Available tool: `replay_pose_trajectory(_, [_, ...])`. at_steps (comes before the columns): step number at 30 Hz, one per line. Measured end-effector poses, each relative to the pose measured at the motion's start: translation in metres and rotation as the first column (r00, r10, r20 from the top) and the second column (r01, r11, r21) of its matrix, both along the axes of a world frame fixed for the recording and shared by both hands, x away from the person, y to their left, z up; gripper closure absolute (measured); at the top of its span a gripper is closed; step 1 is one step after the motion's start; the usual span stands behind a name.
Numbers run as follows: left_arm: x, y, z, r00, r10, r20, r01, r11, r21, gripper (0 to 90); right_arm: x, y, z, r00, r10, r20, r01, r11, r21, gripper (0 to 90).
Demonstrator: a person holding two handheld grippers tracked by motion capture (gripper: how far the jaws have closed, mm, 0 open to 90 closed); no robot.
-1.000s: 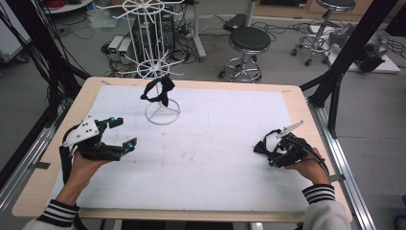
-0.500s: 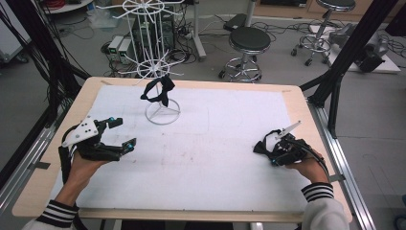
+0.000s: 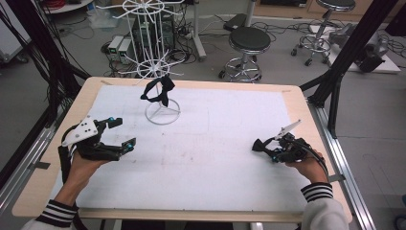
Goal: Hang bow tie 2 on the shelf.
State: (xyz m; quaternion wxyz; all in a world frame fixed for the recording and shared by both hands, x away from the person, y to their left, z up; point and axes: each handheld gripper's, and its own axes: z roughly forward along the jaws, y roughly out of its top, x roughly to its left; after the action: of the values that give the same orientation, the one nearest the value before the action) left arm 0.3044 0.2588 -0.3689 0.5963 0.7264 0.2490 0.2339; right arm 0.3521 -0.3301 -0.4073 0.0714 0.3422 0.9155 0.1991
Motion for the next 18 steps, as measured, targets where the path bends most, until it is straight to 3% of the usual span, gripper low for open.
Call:
replay_pose_trajectory(12, [0.001, -0.001, -0.001, 1.0000, -0.009, -0.002, 0.009, 0.9999, -0.006, 12.8, -0.002, 0.002, 0.009, 0.9986, 0.027, 0.046, -0.031, 0.995, 0.092, 81.6])
replay_pose_trajectory(18, [0.001, -0.001, -0.001, 1.0000, -0.009, -0.004, 0.009, 0.9999, -0.008, 12.8, -0.003, 0.005, 0.017, 0.9942, 0.031, 0.103, -0.050, 0.981, 0.185, 81.6])
